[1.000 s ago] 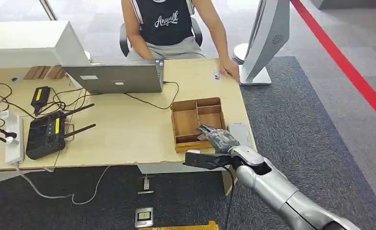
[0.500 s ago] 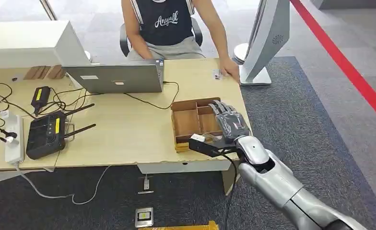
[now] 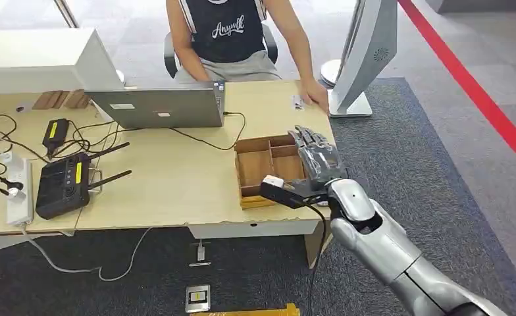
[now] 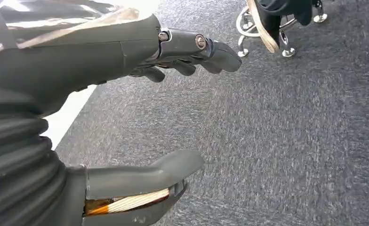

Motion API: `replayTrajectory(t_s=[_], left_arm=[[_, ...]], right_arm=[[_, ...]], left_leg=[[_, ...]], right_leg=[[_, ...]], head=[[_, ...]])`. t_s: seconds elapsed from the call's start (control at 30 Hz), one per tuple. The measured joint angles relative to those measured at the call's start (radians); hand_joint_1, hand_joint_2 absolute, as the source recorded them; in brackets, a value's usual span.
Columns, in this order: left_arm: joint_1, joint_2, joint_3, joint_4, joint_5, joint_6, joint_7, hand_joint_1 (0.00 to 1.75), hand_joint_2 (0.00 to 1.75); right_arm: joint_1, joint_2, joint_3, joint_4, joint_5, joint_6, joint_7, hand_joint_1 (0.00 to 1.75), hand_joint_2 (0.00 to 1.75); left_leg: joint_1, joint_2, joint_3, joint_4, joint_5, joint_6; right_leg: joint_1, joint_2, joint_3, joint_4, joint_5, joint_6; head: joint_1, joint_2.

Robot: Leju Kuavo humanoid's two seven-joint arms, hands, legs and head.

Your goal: Pass the card to the sensor for recognition and then transmit it.

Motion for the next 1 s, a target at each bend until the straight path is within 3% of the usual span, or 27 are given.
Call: replayTrajectory(t_s=[0.2,0.4,0.5,0.57,0.63,1.0], left_arm=[[0.000,-0.004,0.000,-0.007,0.011,0.000,0.000,0.00,1.75],[0.001,-0.010,-0.002,-0.016,0.036,0.000,0.003,0.00,1.75],[0.001,-0.011,-0.006,-0.016,0.037,0.000,0.002,0.00,1.75],[0.001,-0.012,-0.011,-0.017,0.032,0.000,0.001,0.00,1.75],[0.001,-0.013,-0.016,-0.017,0.031,0.000,0.000,0.00,1.75],[0.000,-0.012,-0.033,-0.017,0.031,0.000,-0.013,0.00,1.75]], right_arm=[[-0.001,0.003,-0.005,-0.006,0.039,-0.013,-0.009,0.00,1.75],[-0.007,0.003,-0.016,-0.045,0.075,0.026,0.003,0.00,1.75],[-0.009,0.003,-0.023,-0.059,0.070,0.063,0.002,0.00,1.75],[-0.006,0.003,-0.021,-0.061,0.044,0.138,-0.011,0.00,1.75],[0.009,0.006,-0.016,-0.060,0.035,0.164,-0.020,0.00,1.75],[0.019,0.022,0.004,-0.020,0.025,0.161,-0.037,0.00,1.75]], left_leg=[[0.000,0.000,0.000,0.000,0.000,0.000],[0.000,0.000,0.000,0.000,0.000,0.000],[0.000,0.000,0.000,0.000,0.000,0.000],[0.000,0.000,0.000,0.000,0.000,0.000],[0.000,0.000,-0.001,0.000,0.000,0.000],[0.000,0.000,0.000,0.000,0.000,0.000]], right_leg=[[0.000,0.000,0.000,0.000,0.000,0.000],[0.000,0.000,0.000,0.000,0.000,0.000],[0.000,0.000,0.000,0.000,0.000,0.000],[0.000,0.000,0.000,0.000,0.000,0.000],[0.000,0.000,0.000,0.000,0.000,0.000],[0.000,0.000,0.000,0.000,0.000,0.000]], head=[[0.000,0.000],[0.000,0.000],[0.000,0.000],[0.000,0.000],[0.000,0.000],[0.000,0.000]])
